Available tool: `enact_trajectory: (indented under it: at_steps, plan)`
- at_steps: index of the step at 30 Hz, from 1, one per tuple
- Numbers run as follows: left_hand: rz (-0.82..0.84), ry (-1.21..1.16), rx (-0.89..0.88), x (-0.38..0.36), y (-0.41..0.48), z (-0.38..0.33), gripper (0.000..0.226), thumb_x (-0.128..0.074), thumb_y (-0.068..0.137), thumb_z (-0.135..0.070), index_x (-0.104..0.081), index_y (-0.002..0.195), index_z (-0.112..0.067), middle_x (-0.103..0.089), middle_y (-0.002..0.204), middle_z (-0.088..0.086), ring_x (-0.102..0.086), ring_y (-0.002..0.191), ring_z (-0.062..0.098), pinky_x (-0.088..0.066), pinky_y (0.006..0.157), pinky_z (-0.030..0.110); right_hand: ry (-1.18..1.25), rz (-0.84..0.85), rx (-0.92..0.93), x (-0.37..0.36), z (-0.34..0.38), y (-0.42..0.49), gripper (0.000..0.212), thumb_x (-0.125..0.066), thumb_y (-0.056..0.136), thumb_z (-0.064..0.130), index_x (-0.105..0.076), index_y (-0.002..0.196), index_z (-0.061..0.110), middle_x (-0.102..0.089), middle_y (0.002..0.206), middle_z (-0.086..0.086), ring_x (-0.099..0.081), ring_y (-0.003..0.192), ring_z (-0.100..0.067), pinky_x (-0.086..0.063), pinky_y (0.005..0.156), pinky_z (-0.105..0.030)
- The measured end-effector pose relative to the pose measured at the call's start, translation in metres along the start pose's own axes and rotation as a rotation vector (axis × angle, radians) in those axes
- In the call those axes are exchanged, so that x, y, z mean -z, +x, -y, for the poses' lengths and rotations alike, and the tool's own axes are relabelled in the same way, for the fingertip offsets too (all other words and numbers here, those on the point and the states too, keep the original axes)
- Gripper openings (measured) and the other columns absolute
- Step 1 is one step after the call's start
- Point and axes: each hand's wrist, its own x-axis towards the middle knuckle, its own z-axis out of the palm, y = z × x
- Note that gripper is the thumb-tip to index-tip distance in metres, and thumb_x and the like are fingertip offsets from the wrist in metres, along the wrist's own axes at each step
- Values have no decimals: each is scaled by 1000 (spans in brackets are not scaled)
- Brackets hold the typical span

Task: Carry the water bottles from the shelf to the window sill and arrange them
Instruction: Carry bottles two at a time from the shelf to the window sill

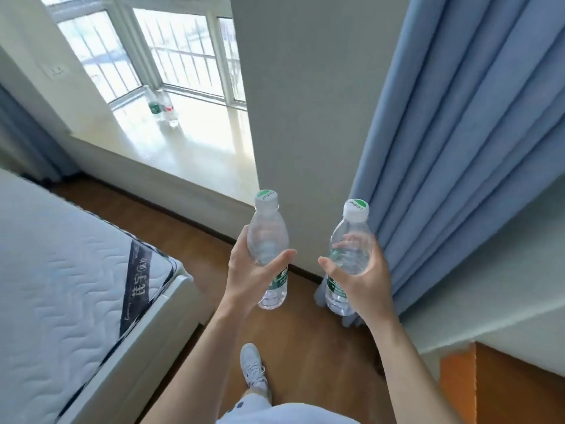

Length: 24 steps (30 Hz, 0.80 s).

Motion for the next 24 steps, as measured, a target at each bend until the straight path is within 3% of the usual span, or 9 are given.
enact_trajectory:
  at_steps: [3, 5, 10, 15, 19, 24]
  plan:
    - [-98, 7, 34, 47, 16, 10, 51, -87, 63, -51, -61, 102, -30, -69, 91, 3, -70, 86, 24, -60, 76, 42, 15, 102, 28, -52, 7, 20, 51, -85, 63, 48, -59, 104, 31, -71, 98, 10, -68, 92, -1, -47, 74, -5]
    - [-150, 30, 42, 76, 30, 20, 55, -87, 63, -54, -61, 104, -28, -68, 92, 5, -69, 87, 27, -60, 78, 47, 15, 164, 39, -87, 12, 35, 54, -84, 63, 50, -59, 104, 27, -71, 99, 9, -69, 91, -2, -49, 74, -7]
    - [-294, 36, 16, 141, 78, 41, 58, -84, 64, -59, -59, 108, -30, -68, 94, 3, -70, 87, 21, -57, 71, 26, -1, 279, 61, -176, 22, 78, 56, -85, 62, 51, -59, 105, 26, -72, 98, 10, -71, 90, -7, -55, 77, -18]
    - [-368, 85, 11, 199, 136, 61, 53, -82, 64, -60, -56, 106, -41, -67, 97, 1, -68, 92, 21, -59, 76, 30, -27, 358, 87, -262, 31, 128, 59, -92, 62, 42, -58, 108, 26, -73, 101, 5, -72, 94, -15, -59, 84, -33]
    - [-398, 127, -31, 243, 182, 68, 47, -80, 66, -57, -53, 104, -54, -66, 94, -12, -67, 92, 10, -55, 72, 17, -21, 373, 121, -320, 39, 163, 57, -94, 66, 30, -57, 110, 25, -74, 101, 5, -73, 91, -12, -60, 81, -27]
    - [-454, 133, -25, 282, 222, 76, 55, -79, 65, -57, -55, 111, -38, -67, 98, -6, -67, 95, 9, -52, 71, 11, -17, 401, 126, -376, 41, 191, 58, -94, 65, 31, -57, 109, 28, -73, 101, 8, -73, 91, -11, -60, 79, -28]
